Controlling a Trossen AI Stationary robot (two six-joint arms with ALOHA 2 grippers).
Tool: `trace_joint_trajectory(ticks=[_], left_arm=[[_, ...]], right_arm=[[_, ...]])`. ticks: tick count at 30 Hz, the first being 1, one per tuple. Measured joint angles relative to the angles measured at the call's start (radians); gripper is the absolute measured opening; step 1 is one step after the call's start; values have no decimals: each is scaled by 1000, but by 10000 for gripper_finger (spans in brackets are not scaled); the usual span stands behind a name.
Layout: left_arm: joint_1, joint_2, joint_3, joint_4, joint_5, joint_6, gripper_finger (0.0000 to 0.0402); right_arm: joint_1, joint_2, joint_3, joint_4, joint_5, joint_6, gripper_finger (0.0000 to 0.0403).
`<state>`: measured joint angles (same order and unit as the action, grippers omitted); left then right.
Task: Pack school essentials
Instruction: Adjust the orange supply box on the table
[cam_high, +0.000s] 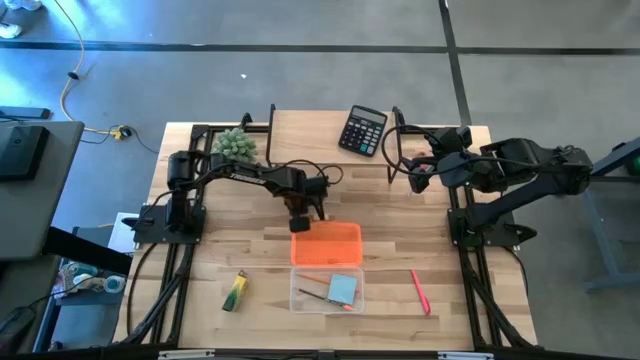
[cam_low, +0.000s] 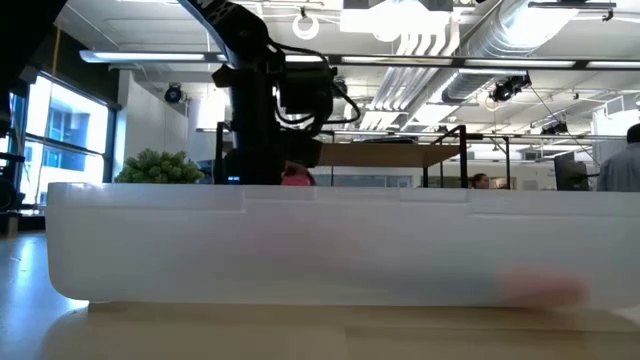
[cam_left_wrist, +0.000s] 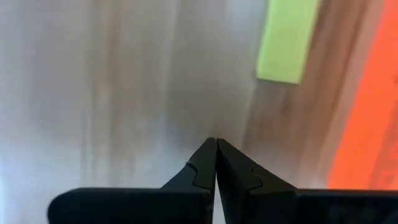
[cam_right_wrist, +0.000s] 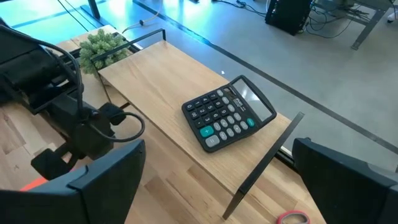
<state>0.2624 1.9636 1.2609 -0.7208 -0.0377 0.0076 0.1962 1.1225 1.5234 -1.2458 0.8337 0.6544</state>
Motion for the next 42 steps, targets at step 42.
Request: trace_joint_trajectory(ticks=[42], left_arm=[[-49,-6,71,24,115,-4,133]], right_arm=[[0,0,0,0,-15,1,397]])
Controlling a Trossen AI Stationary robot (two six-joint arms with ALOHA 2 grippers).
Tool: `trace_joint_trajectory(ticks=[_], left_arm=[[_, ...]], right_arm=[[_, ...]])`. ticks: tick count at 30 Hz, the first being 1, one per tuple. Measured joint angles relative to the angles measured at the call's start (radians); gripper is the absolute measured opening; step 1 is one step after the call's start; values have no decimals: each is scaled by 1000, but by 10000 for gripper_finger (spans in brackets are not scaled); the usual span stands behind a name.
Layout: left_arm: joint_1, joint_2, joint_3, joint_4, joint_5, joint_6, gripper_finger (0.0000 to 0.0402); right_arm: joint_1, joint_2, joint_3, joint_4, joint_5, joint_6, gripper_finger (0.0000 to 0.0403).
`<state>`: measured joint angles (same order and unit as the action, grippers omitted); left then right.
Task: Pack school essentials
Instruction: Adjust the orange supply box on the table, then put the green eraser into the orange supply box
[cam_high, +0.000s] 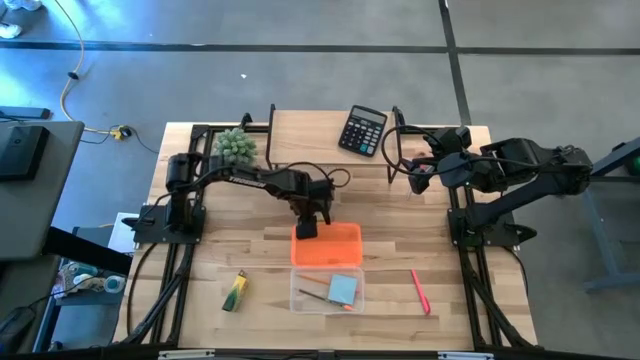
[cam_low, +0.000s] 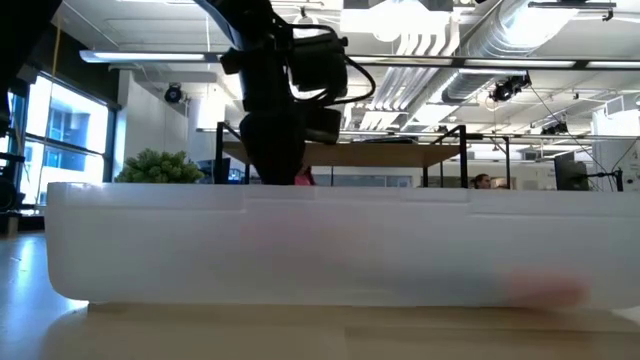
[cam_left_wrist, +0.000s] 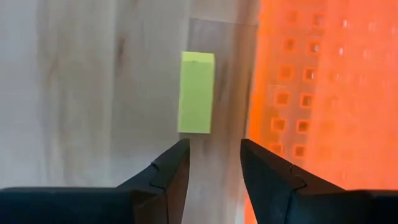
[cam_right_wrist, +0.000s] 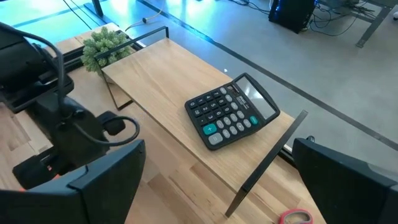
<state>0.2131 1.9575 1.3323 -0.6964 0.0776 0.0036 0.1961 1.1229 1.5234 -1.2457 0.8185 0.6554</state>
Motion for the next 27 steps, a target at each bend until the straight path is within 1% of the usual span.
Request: trace_joint_trajectory(ticks=[14,18,20,22,27], left_arm=[[-83,0,0,12,-7,0,134],[-102,0,0,21,-88,11,133],[-100,0,0,43,-132,32,134],[-88,0,0,65,-149,37,134],[-45,0,0,75,-104,29,134]], right_arm=[[0,0,0,0,0,-1,397],[0,0,0,0,0,-1,397],[0,0,0,0,0,-1,397],[0,0,0,0,0,-1,397],[0,0,0,0,-8,-1,397]])
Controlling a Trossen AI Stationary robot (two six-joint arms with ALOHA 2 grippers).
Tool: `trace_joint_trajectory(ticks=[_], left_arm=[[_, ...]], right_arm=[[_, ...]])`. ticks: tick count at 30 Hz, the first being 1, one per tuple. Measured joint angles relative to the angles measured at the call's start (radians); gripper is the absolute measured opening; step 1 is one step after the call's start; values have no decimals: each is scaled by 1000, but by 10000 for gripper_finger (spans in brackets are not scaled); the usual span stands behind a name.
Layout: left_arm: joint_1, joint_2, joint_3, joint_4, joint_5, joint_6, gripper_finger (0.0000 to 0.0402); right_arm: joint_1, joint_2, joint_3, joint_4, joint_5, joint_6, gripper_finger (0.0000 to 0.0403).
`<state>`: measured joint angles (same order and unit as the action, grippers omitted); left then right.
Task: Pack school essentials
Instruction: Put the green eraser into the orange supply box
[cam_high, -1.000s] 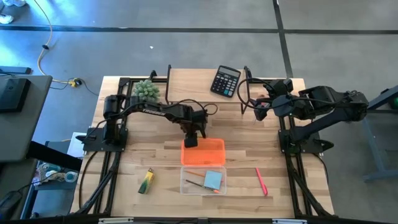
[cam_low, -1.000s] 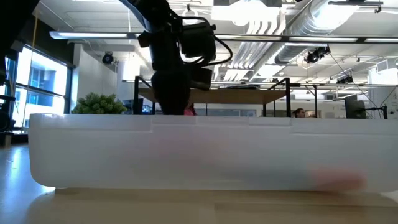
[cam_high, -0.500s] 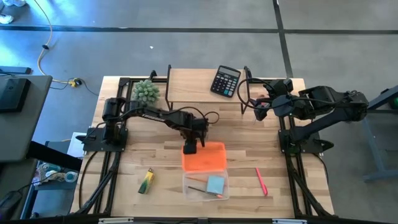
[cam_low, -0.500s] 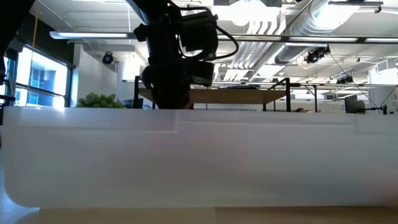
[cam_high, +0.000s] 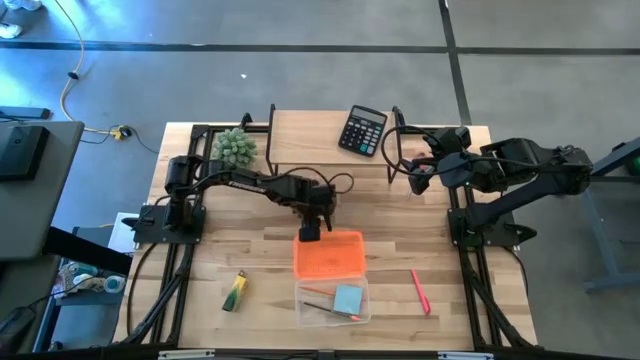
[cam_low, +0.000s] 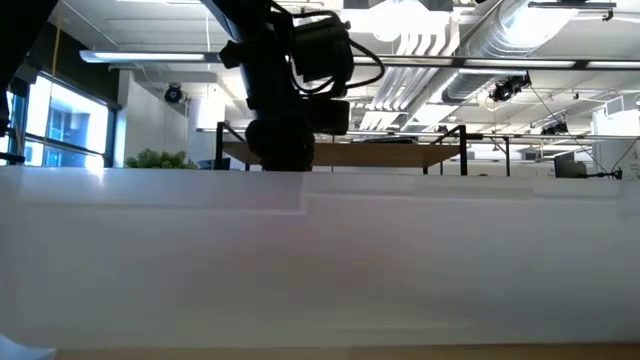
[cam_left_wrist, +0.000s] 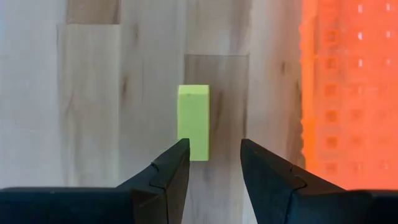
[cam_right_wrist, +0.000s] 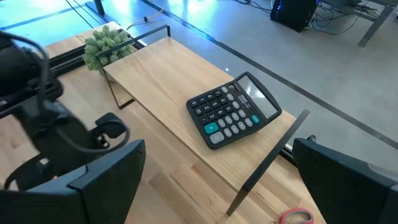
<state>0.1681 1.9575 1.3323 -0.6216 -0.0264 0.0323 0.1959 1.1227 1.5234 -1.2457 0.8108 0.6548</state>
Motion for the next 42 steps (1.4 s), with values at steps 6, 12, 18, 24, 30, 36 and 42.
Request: trace_joint_trajectory(ticks=[6,12,18,24,30,36,42], left_arm=[[37,0,0,1,107,6,134],[41,0,0,36,105,52,134],[41,0,0,46,105,58,140],[42,11,-1,43,105,58,181],[45,20,-1,50,81,51,227],[51,38,0,52,52,50,230],[54,62,0,48,45,50,228]], right_arm=[[0,1,0,0,0,0,397],[0,4,0,0,-1,0,397],[0,4,0,0,-2,18,397],[0,4,0,0,-2,19,397],[0,4,0,0,-2,26,397],[0,4,0,0,-2,26,397],[0,5,0,0,-2,26,397]])
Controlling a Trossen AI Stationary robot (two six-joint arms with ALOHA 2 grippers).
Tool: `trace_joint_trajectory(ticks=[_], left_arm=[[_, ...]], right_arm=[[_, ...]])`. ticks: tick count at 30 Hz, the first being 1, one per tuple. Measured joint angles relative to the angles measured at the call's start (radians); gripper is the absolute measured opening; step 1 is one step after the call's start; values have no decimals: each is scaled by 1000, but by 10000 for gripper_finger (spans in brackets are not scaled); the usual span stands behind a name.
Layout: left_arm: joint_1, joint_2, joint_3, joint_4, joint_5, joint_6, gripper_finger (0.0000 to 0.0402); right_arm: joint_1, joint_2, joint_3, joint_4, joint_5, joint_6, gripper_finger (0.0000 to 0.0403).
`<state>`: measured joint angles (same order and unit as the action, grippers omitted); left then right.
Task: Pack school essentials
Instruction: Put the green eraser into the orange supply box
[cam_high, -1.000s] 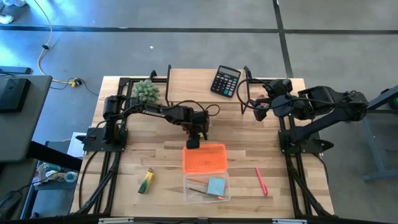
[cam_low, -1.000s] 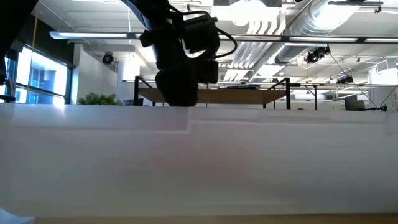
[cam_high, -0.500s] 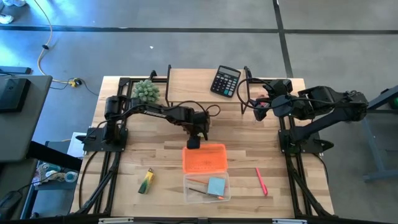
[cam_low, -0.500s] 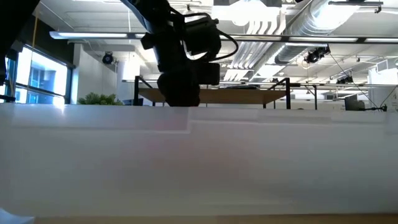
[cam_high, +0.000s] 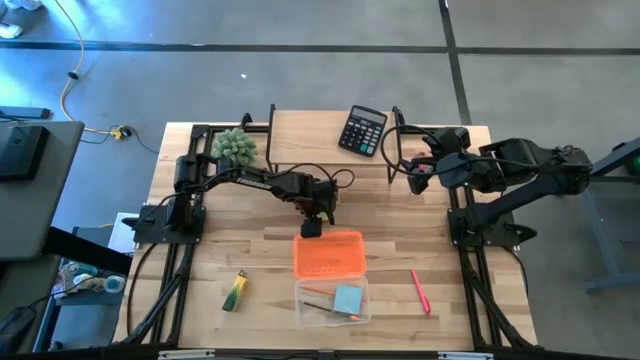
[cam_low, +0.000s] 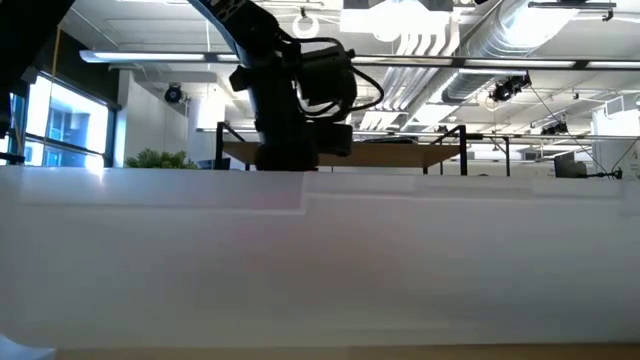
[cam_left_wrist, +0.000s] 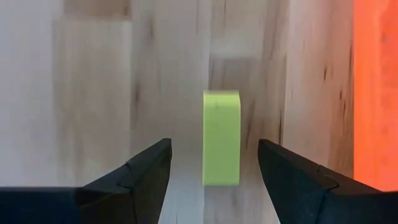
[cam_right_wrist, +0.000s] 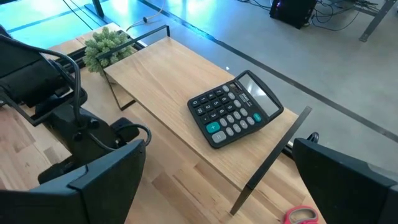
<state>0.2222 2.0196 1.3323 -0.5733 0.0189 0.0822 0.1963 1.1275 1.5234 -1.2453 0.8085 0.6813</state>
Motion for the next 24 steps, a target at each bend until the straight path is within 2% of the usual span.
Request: trace_joint_trajectory(ticks=[17,20,24], left_arm=[[0,45,-7,14,19,0,226],[0,49,-7,13,18,0,211],[0,51,-7,14,26,-1,169]], right_arm=[[0,0,0,0,0,3,397],[0,0,0,0,0,3,397],[0,0,0,0,0,3,397]])
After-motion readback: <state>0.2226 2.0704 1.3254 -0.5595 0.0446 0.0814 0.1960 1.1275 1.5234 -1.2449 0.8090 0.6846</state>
